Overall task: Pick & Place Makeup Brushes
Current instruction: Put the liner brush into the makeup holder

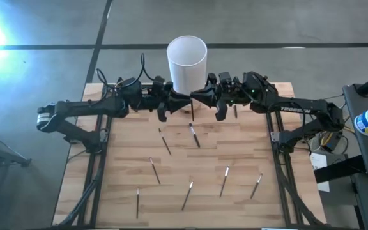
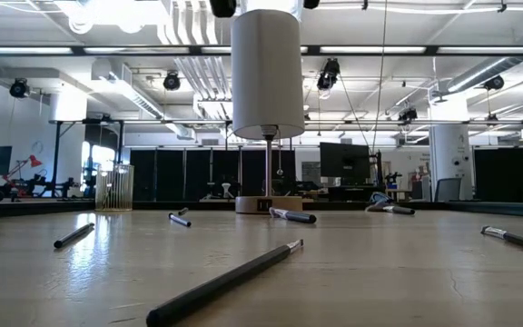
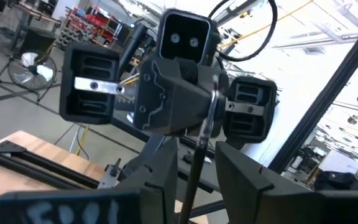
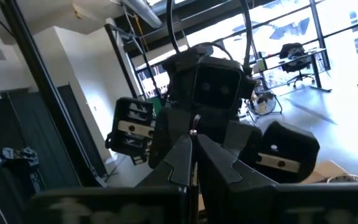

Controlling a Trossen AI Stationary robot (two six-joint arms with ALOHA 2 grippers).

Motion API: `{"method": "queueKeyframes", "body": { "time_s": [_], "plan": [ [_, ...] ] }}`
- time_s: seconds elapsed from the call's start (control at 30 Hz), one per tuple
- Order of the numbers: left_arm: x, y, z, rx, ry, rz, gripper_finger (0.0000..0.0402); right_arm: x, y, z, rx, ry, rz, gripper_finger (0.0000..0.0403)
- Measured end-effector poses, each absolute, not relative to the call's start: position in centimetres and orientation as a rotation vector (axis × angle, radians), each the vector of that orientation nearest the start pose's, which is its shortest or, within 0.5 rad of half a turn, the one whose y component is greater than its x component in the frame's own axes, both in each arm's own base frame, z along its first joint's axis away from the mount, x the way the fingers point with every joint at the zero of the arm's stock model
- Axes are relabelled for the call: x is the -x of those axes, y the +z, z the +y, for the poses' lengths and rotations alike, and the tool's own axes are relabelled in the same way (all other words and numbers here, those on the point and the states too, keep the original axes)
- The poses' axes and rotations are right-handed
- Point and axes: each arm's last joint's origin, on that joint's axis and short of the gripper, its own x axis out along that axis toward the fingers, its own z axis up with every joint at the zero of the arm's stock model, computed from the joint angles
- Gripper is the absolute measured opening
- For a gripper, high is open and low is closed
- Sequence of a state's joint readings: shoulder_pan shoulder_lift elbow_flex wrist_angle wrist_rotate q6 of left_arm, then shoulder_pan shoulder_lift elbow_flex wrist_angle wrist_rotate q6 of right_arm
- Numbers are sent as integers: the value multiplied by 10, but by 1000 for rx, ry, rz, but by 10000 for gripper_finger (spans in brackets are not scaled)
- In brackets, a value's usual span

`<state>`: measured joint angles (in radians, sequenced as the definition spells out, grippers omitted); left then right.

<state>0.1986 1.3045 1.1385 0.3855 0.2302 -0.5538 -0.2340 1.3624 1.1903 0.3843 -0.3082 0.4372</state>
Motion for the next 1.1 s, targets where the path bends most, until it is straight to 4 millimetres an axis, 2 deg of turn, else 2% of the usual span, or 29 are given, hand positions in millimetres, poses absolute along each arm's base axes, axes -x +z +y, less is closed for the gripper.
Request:
{"method": "queueKeyframes", "body": {
  "time_s": [0.2, 0.4, 0.5, 0.63, 0.8, 0.9, 1.03, 1.1],
  "plan": [
    [-294, 396, 52, 492, -103, -198, 87, -304, 399, -63, -375, 117, -185, 12],
    [-302, 395, 55, 489, -102, -193, 33, -304, 399, -64, -375, 114, -184, 12],
    [-301, 396, 57, 473, -93, -196, 12, -304, 398, -64, -386, 97, -186, 14],
    [-292, 398, 62, 482, -43, -168, 12, -304, 397, -66, -391, 81, -171, 33],
    [-271, 398, 68, 461, 186, -91, 11, -293, 401, -70, -393, 63, -151, 72],
    [-256, 397, 70, 440, 346, -36, 11, -287, 402, -71, -370, 41, -128, 81],
    [-234, 394, 73, 382, 609, 32, 11, -280, 404, -69, -323, 10, -106, 67],
    [-225, 384, 76, 359, 728, 71, 11, -279, 404, -69, -306, 3, -97, 54]
  ]
}}
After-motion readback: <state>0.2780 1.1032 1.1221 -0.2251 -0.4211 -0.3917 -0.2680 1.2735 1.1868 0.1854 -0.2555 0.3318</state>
